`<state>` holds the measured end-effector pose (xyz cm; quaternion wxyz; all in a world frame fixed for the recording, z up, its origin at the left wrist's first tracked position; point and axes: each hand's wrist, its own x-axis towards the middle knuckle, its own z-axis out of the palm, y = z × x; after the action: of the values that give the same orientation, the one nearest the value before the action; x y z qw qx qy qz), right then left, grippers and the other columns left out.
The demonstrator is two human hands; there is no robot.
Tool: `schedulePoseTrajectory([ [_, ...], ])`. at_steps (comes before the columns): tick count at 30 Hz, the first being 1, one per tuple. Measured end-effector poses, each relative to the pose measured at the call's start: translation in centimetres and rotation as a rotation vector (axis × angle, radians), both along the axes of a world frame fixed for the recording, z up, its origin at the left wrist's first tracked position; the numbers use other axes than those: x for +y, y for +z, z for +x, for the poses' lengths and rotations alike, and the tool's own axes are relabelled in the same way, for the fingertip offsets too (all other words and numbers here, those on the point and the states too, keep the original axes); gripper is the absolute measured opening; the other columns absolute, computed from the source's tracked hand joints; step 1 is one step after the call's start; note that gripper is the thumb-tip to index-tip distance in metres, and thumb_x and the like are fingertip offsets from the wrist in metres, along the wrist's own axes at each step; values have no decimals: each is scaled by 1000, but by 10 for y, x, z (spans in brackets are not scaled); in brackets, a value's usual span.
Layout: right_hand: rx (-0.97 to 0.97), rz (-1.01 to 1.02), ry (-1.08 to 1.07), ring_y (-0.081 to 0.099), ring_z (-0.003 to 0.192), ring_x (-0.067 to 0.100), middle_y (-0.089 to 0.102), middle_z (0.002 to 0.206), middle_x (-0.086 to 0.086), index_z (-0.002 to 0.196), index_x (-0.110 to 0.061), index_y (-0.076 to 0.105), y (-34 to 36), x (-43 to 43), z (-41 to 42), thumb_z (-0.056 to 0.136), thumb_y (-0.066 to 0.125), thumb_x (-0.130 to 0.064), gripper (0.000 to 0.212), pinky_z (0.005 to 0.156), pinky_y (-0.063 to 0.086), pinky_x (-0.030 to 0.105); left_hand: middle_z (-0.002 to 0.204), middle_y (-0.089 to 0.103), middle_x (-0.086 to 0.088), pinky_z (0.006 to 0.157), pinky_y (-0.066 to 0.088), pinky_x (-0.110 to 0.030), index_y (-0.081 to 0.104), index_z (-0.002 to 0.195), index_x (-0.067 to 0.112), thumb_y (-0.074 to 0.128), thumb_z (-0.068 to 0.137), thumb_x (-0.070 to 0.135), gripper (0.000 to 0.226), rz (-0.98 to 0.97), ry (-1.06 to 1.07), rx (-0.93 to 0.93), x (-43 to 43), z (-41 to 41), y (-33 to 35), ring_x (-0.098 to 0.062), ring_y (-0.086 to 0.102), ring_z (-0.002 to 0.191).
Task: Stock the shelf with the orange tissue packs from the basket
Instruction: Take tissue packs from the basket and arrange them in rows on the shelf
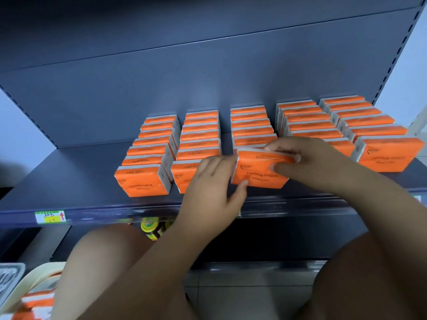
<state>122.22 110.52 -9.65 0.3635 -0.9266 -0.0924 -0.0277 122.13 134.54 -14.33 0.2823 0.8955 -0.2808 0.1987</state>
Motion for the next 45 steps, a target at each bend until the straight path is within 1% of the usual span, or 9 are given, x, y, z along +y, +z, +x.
schedulePoseTrajectory([
  [7,-8,-67,-180,61,100,7,66,109,-15,121,-32,69,-10,0,3,88,77,-17,37,76,43,20,122,60,21,100,43,-16,51,125,48,67,97,19,44,-412,-36,367,-24,-6,-16,2,55,120],
  [10,-43,-52,-329,60,96,14,66,102,-6,120,-22,70,-16,9,8,80,78,-9,42,73,41,26,116,65,18,92,48,-12,54,117,44,68,97,9,43,-606,11,530,-33,-7,-17,8,61,110],
  [13,-40,-45,-383,56,89,13,64,96,-5,120,-18,71,-21,12,11,80,76,-7,42,61,35,16,107,64,21,84,50,-12,54,106,43,67,97,8,39,-686,51,602,-37,-6,-14,14,61,100],
  [20,8,-98,-391,62,93,20,69,108,2,131,-21,59,-33,19,13,84,70,-8,50,68,45,28,105,63,19,82,50,-17,53,104,41,63,97,4,39,-704,70,645,-41,-3,-18,17,61,93],
  [24,-10,-64,-397,58,88,20,62,102,2,121,-17,53,-37,24,15,82,69,-5,44,56,37,22,108,65,17,81,48,-12,56,109,38,64,96,4,37,-699,73,639,-42,0,-22,17,60,95],
  [28,-7,-32,-415,58,87,19,62,101,2,115,-19,52,-39,25,16,83,67,-5,38,55,37,23,110,63,18,70,42,1,55,117,33,65,96,7,35,-686,88,652,-42,4,-26,26,55,87],
  [36,31,-25,-396,60,83,13,63,95,-2,114,-19,54,-35,25,17,85,66,-9,32,58,43,25,108,58,23,64,40,3,50,118,37,64,97,8,38,-643,78,656,-44,3,-23,31,52,80],
  [41,20,-35,-389,61,83,14,63,93,-4,108,-20,55,-31,24,12,87,65,-18,24,61,46,30,109,58,28,75,42,-2,50,108,45,64,98,10,39,-659,64,657,-42,2,-25,33,50,92],
  [45,-47,-156,-411,60,92,22,59,106,1,117,-19,57,-28,27,3,88,66,-24,31,69,50,36,111,58,31,84,40,-4,49,118,44,64,98,6,44,-668,44,627,-41,-1,-26,30,51,101],
])
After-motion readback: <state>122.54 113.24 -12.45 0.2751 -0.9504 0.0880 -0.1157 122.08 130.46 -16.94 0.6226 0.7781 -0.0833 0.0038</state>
